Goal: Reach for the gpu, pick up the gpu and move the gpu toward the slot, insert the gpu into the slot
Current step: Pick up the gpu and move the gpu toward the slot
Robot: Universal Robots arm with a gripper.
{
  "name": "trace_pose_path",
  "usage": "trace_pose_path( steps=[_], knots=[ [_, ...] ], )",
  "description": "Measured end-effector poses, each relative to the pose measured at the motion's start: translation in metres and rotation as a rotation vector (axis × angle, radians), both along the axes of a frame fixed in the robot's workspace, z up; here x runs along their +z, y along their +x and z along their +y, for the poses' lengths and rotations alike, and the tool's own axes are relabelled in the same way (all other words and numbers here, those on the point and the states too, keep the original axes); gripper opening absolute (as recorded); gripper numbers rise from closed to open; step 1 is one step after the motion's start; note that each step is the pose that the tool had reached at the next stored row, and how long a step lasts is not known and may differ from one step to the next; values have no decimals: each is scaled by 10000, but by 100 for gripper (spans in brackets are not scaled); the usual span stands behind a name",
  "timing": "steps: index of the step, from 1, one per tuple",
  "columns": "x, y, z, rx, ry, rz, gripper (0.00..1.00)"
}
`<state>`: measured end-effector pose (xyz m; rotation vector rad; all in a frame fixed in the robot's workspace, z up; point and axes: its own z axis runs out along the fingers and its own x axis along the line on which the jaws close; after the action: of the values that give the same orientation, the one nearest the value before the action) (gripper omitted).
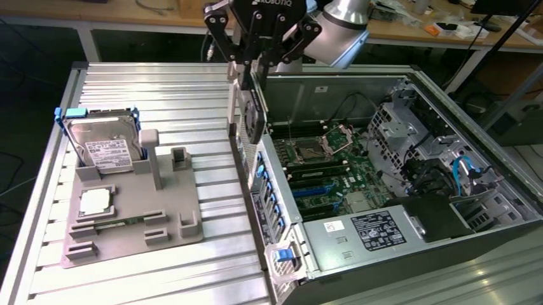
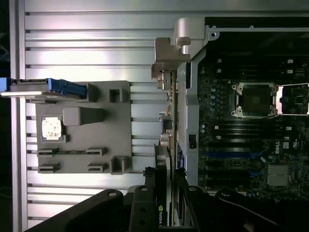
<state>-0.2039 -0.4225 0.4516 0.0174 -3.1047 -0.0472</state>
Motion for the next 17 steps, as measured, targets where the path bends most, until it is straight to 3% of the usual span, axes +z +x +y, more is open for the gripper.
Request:
trace_pose_path(
  steps=[17],
  knots=[
    [0, 458, -13, 1, 25, 139, 27]
  ],
)
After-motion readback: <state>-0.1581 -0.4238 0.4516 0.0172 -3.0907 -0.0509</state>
